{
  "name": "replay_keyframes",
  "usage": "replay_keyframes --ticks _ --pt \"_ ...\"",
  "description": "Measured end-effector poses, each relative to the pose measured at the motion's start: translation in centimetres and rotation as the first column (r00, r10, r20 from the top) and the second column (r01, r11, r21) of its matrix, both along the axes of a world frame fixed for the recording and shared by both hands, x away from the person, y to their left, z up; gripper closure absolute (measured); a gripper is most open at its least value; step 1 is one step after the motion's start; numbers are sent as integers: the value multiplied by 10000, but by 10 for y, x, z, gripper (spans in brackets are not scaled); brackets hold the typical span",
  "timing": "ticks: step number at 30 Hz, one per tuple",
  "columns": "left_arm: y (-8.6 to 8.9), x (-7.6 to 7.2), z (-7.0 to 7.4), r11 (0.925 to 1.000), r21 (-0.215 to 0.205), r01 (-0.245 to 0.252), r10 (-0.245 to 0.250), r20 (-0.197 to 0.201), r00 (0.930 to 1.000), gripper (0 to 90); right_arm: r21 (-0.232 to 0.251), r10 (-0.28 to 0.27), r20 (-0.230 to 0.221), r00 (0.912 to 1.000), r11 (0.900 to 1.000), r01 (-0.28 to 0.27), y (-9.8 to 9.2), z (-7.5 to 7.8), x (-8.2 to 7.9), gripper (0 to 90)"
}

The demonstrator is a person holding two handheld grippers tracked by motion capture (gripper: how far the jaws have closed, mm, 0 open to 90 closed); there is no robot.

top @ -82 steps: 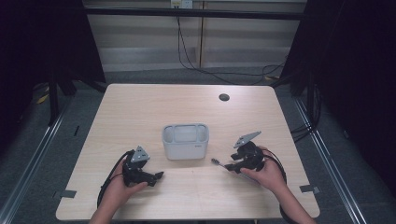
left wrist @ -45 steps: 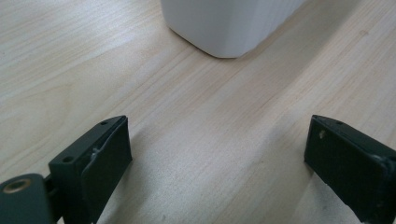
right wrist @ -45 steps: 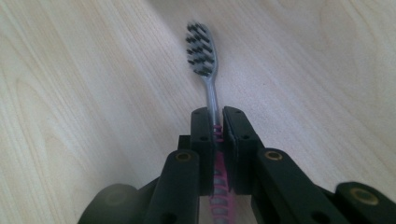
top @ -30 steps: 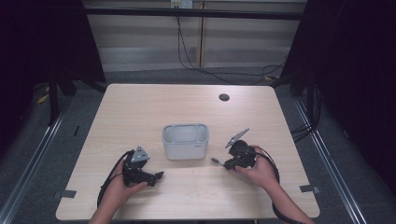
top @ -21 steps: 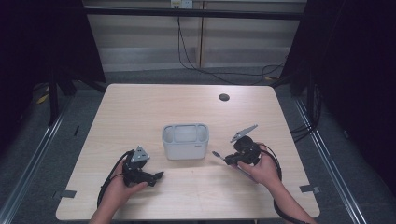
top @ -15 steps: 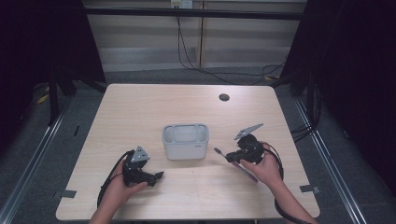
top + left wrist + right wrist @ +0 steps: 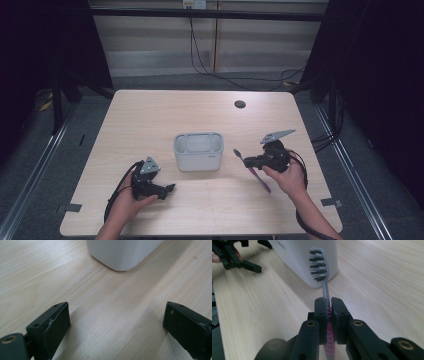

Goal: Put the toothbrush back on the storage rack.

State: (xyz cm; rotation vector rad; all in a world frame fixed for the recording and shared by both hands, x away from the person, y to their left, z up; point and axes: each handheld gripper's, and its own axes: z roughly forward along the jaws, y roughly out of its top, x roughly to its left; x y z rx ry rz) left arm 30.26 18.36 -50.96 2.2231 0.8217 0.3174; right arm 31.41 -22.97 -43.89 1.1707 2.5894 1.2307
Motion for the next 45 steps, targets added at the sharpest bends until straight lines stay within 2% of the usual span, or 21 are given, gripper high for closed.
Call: replay_keyframes --ticks 1,8,9,17,32,41,45 --pt "0 0 0 10000 -6 -1 1 1 10000 68 237 -10 72 10000 9997 9 -2 2 0 838" --pt "0 0 0 10000 -6 -4 4 -2 10000 68 800 -126 227 9997 9967 107 -7 6 0 840" --pt "0 0 0 10000 -8 -1 1 0 10000 68 1047 -130 241 9996 9944 104 -9 7 0 840" --pt "0 0 0 10000 -2 -1 1 2 10000 68 1669 -193 388 9991 9859 126 -14 7 1 841" --pt "0 0 0 10000 -10 -6 6 1 10000 68 2181 -349 655 9972 9757 198 -19 12 -1 842" --pt "0 0 0 10000 -5 -3 3 2 10000 68 2667 -707 1355 9883 9632 323 -19 26 -2 842" --pt "0 0 0 10000 -6 -7 7 0 10000 68 2779 -840 1512 9849 9598 392 -18 31 -1 841"
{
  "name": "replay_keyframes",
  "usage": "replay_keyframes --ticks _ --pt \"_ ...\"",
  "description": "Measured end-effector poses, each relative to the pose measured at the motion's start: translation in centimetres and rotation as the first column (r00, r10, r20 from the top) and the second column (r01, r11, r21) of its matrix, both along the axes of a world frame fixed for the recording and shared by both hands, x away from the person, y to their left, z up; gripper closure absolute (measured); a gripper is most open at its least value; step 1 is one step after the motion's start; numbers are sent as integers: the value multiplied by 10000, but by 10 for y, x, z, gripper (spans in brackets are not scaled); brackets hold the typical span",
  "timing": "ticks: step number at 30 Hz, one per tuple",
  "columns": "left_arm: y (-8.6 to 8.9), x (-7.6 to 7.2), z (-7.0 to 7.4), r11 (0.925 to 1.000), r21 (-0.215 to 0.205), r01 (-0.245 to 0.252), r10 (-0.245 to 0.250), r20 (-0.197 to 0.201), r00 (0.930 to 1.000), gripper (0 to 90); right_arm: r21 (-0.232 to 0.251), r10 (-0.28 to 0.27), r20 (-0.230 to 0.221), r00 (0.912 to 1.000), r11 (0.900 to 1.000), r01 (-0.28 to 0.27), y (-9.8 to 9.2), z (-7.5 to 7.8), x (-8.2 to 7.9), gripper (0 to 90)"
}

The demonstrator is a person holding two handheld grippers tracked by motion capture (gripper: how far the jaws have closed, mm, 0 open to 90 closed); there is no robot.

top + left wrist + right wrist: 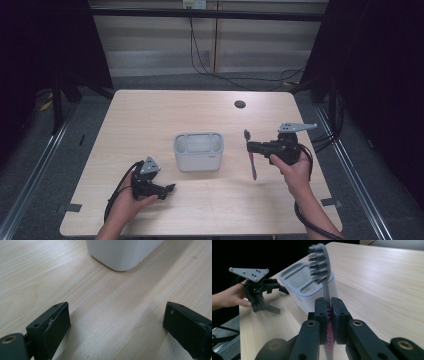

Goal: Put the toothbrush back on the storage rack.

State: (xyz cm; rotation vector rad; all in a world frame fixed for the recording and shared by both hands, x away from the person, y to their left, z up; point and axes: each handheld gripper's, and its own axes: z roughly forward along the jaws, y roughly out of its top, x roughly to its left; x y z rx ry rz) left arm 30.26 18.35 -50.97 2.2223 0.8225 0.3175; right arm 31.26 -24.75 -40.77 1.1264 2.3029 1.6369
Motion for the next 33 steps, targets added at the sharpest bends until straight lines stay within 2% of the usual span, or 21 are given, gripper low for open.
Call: replay_keyframes --ticks 4,12,19,33 --pt "0 0 0 10000 23 -7 7 -5 10000 68 132 -135 342 9993 9998 130 1 8 1 842" --pt "0 0 0 10000 1 3 -3 0 10000 68 208 -130 736 9972 9997 115 7 17 2 842" --pt "0 0 0 10000 -2 4 -4 0 10000 68 465 -66 777 9970 9989 30 9 22 4 841" --pt "0 0 0 10000 25 -6 6 -5 10000 68 836 -155 1197 9927 9965 55 14 33 9 842"
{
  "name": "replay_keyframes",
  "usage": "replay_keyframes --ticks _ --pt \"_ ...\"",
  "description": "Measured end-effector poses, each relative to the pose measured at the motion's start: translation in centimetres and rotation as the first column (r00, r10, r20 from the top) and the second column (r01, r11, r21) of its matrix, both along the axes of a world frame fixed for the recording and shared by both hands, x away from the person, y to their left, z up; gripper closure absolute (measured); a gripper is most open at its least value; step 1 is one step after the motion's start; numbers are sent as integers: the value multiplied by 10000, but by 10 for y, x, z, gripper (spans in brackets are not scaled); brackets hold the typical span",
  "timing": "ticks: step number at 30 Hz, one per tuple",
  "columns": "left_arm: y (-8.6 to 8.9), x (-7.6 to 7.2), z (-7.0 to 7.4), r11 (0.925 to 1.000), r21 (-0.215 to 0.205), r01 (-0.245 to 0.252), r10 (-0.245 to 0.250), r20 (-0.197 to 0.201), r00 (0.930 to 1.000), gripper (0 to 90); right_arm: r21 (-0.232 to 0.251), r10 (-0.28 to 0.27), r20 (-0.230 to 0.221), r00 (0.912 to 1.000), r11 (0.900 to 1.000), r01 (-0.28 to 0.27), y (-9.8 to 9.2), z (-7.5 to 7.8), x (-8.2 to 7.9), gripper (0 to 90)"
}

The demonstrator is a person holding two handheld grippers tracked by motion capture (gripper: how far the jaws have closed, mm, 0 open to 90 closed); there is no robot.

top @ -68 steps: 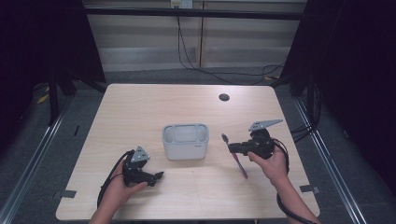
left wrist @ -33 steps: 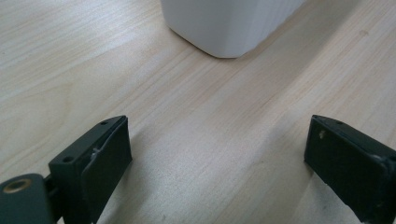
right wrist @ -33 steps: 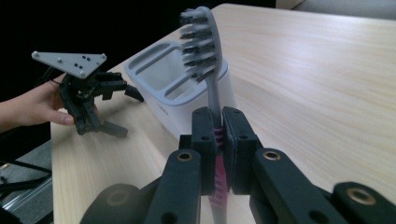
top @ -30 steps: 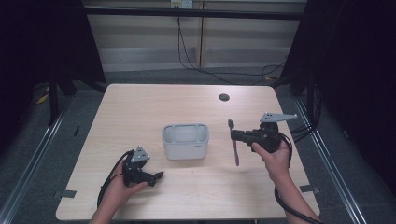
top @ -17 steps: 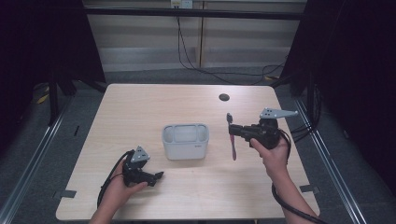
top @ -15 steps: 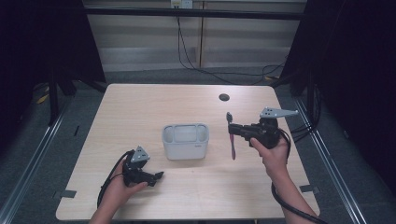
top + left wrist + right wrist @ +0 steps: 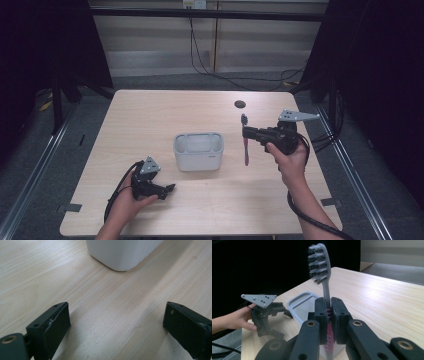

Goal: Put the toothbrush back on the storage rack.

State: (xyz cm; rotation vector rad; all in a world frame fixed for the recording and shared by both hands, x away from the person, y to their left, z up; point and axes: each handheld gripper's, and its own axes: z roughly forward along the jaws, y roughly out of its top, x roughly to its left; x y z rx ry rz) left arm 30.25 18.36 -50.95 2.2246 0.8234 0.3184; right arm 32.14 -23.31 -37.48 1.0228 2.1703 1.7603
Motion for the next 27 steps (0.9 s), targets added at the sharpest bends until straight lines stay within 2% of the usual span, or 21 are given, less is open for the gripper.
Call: replay_keyframes --ticks 9,27 --pt "0 0 0 10000 -23 6 -6 8 10000 68 178 -93 414 9991 9998 85 2 9 2 842" --pt "0 0 0 10000 -19 13 -13 6 10000 68 663 -226 931 9954 9977 165 12 25 7 841"
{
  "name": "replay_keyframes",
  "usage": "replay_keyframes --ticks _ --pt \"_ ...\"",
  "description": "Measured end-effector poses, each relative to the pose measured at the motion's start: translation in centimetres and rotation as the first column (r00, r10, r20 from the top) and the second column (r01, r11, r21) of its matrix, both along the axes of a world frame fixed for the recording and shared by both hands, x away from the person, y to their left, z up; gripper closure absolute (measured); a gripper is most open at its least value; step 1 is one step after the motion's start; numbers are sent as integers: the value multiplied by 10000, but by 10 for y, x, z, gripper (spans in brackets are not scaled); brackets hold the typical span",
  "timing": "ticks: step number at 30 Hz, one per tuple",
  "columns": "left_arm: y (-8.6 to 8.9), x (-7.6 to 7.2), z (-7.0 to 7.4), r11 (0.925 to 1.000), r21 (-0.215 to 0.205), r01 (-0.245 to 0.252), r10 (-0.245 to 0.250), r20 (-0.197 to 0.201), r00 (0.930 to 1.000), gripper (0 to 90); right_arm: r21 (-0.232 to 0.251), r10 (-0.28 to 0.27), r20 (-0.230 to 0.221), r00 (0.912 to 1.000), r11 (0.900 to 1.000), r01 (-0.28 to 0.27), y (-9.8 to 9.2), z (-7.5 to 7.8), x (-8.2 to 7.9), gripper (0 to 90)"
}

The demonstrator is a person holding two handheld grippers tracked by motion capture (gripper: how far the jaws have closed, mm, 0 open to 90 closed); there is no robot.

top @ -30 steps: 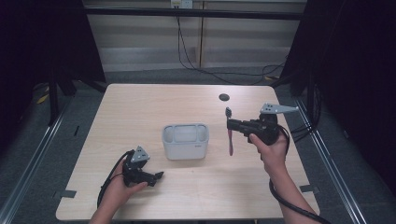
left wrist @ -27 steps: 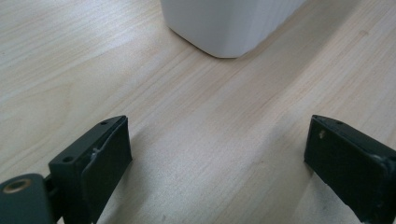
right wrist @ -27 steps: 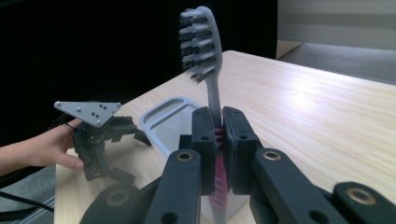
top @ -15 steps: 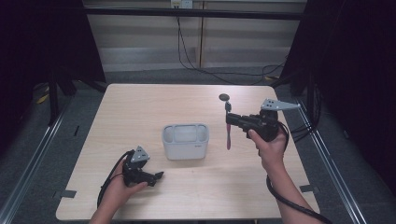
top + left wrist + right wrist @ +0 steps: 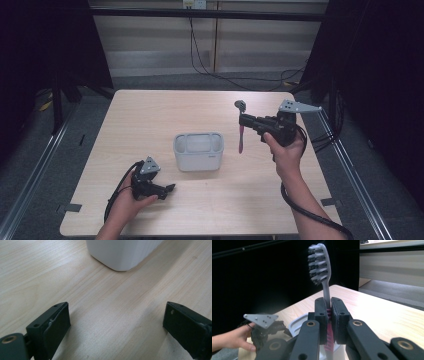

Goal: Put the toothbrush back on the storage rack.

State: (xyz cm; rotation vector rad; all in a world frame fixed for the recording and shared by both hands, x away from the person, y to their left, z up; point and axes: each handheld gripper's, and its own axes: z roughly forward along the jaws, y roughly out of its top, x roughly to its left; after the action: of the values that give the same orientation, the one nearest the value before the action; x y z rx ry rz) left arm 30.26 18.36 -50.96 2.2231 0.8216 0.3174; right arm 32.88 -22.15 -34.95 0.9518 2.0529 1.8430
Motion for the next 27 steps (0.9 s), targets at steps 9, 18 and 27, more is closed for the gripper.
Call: replay_keyframes --ticks 9,18,27 --pt "0 0 0 10000 3 -1 1 1 10000 68 164 55 195 9998 9998 -58 9 6 3 841" --pt "0 0 0 10000 -10 -12 12 -2 10000 68 217 142 365 9992 9997 -149 20 11 8 841" --pt "0 0 0 10000 4 1 -1 -1 10000 68 348 135 497 9987 9993 -153 24 18 10 841"
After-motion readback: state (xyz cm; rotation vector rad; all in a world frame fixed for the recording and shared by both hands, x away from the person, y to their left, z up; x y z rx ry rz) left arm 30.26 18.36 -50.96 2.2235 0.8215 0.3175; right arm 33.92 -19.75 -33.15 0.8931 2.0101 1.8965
